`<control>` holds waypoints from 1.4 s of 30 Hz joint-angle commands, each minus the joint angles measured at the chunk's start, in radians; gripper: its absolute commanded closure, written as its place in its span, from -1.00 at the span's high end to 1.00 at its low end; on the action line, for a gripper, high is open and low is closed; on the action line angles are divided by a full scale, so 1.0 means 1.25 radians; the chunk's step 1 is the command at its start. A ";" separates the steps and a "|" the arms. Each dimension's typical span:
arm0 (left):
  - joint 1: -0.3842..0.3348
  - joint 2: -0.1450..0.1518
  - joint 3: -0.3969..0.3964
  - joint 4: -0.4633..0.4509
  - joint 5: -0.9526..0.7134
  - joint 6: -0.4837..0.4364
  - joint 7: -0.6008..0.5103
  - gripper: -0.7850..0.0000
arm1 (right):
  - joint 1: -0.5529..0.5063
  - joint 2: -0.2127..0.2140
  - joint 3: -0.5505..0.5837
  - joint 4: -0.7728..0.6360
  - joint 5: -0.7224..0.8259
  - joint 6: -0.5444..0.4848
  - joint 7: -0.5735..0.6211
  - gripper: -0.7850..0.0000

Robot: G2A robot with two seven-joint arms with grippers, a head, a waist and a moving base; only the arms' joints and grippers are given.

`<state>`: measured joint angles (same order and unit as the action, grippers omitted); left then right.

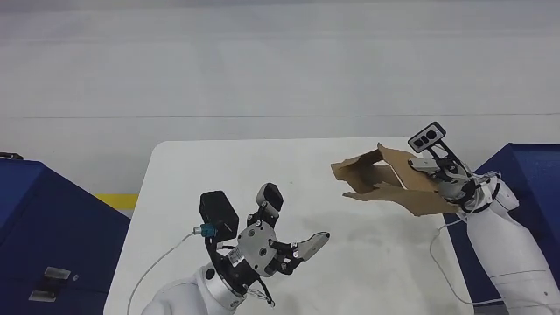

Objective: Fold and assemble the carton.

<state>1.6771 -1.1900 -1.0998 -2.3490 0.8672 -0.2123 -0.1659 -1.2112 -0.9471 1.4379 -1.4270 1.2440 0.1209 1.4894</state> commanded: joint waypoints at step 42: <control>-0.198 -0.084 0.267 0.095 0.574 0.388 0.050 1.00 | 0.005 -0.016 -0.042 -0.038 -0.128 0.015 -0.023 -1.00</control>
<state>1.4347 -1.2915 -0.7711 -2.2331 1.5789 0.2686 -0.0963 -1.2059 -0.9671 1.3856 -1.4732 1.0817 0.1355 1.4557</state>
